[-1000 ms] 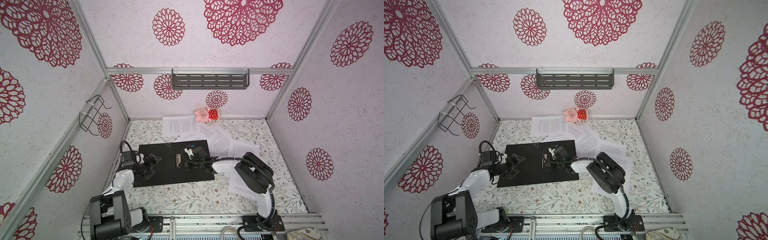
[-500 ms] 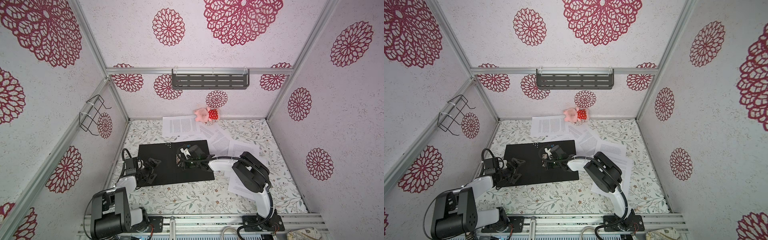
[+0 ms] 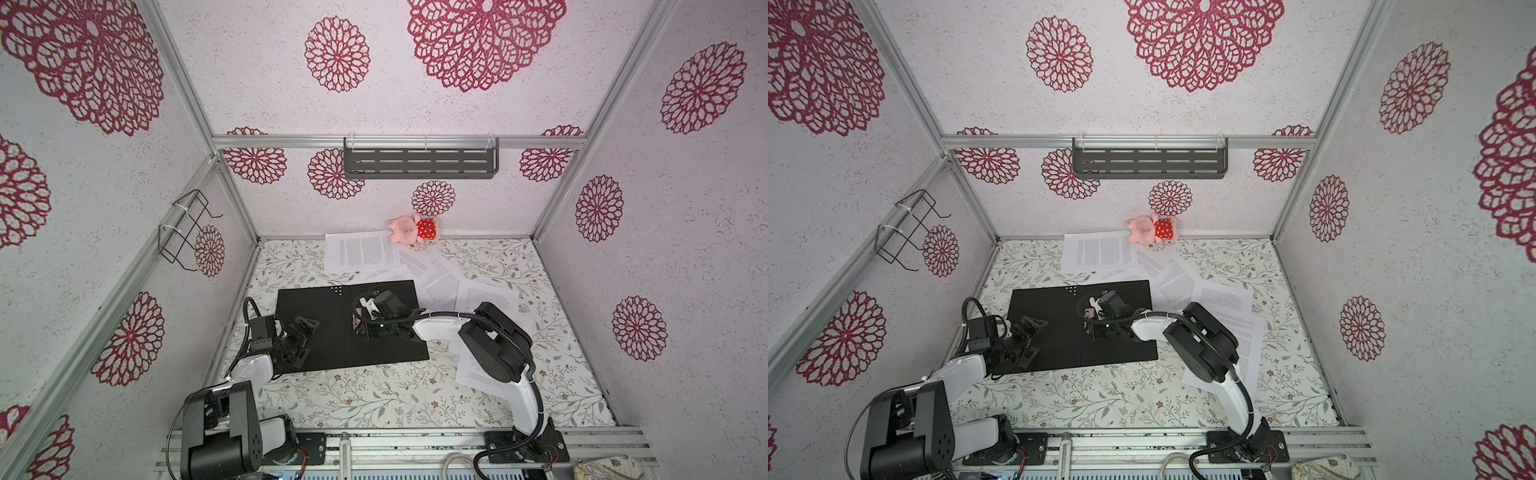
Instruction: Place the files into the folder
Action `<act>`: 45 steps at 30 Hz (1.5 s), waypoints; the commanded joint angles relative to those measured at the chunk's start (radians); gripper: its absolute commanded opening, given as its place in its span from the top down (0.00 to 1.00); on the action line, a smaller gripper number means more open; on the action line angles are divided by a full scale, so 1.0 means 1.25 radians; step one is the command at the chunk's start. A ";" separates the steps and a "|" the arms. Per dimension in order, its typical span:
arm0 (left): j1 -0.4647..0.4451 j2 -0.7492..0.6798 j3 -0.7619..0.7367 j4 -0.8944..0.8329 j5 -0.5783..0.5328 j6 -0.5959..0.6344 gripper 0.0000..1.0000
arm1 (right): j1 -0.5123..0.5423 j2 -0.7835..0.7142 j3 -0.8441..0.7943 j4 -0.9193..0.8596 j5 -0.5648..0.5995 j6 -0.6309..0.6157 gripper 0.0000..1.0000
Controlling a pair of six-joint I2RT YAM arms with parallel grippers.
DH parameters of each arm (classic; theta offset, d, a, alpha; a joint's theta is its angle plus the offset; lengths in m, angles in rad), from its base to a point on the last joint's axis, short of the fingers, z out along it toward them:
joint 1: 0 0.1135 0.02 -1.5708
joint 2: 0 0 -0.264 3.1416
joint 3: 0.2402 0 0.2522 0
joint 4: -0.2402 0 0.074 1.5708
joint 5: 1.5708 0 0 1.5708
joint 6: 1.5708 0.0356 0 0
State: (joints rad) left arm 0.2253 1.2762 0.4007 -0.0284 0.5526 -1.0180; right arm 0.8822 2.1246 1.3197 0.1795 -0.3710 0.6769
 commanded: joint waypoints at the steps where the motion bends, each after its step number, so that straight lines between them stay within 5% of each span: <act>1: -0.003 0.007 -0.019 -0.049 -0.059 0.011 0.01 | -0.001 0.006 0.028 -0.003 -0.005 0.006 0.76; 30: -0.018 -0.022 -0.004 -0.120 -0.136 0.029 0.01 | -0.013 0.044 0.082 -0.100 0.031 0.011 1.00; 45: -0.020 -0.026 0.013 -0.189 -0.214 0.049 0.01 | -0.023 0.066 0.051 -0.128 0.090 -0.020 1.00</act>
State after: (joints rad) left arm 0.2008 1.2293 0.4301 -0.1410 0.3923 -0.9775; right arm 0.8738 2.1704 1.4078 0.1055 -0.3553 0.7219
